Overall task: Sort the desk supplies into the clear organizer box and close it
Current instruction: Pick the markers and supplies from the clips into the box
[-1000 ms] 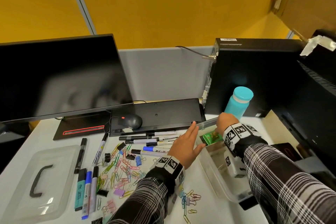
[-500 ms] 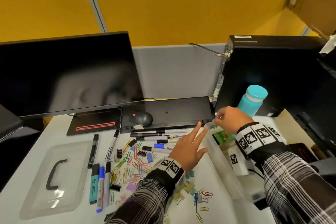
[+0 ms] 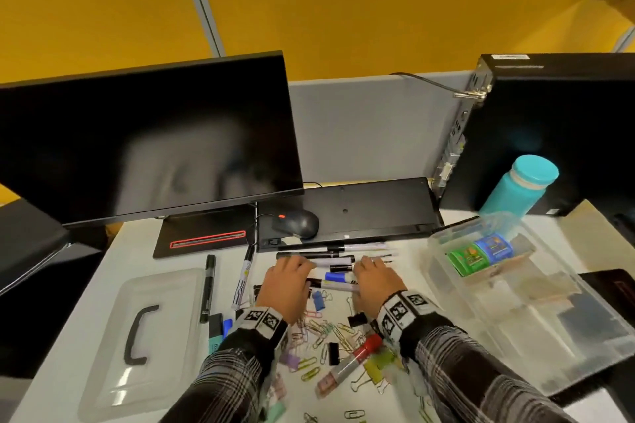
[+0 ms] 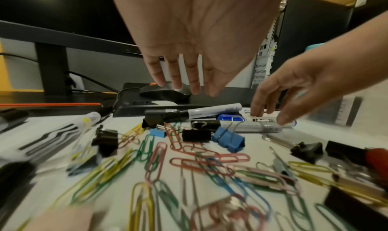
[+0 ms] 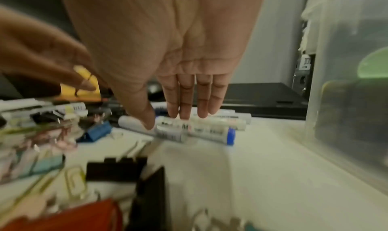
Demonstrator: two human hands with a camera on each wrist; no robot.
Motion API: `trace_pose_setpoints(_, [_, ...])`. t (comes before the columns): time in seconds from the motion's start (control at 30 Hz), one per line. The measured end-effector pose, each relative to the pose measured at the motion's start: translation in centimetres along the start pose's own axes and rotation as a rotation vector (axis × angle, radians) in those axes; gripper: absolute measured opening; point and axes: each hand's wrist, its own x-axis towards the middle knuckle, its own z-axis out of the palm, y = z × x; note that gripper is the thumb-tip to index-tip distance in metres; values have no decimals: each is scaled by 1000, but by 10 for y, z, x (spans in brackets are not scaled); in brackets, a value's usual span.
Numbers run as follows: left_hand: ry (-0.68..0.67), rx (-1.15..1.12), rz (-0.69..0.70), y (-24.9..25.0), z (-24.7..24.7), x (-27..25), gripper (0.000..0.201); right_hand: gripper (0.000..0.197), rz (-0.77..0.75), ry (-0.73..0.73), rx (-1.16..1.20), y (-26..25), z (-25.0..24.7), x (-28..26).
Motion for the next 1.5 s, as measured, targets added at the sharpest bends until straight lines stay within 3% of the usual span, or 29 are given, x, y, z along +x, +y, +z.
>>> trace_pose_setpoints(0.2, [-105,166,113,8,0,42,53,59,127,-65,-42,-9,26,14])
trace_pose_setpoints(0.37, [-212,303,115,6,11,58,44,51,172,-101,-49,-9,30,17])
trace_pose_setpoints(0.47, [-131,237,125,3,10,58,35,36,154,-86,-66,-9,32,16])
trace_pose_setpoints(0.6, [24,115,102,-9,-5,61,32,34,124,-100,-81,-9,26,16])
trace_pose_setpoints(0.83, [-202,202,150,-29,9,73,47,33,40,-198,-177,-11,-29,1])
trace_pose_setpoints(0.93, [-205,209,108,-26,15,75,52,41,-6,-168,-223,-7,-67,-17])
trace_pose_setpoints(1.03, [-177,246,85,-23,18,73,45,45,-11,-90,-230,10,-98,-35])
trace_pose_setpoints(1.27, [-82,163,-76,-1,18,52,45,38,84,-57,-188,66,-128,-64])
trace_pose_setpoints(1.37, [-35,41,-120,11,14,47,48,41,221,-21,-212,99,-135,-89])
trace_pose_setpoints(1.5, [63,-92,-135,26,13,40,31,43,395,-42,-281,136,-141,-123])
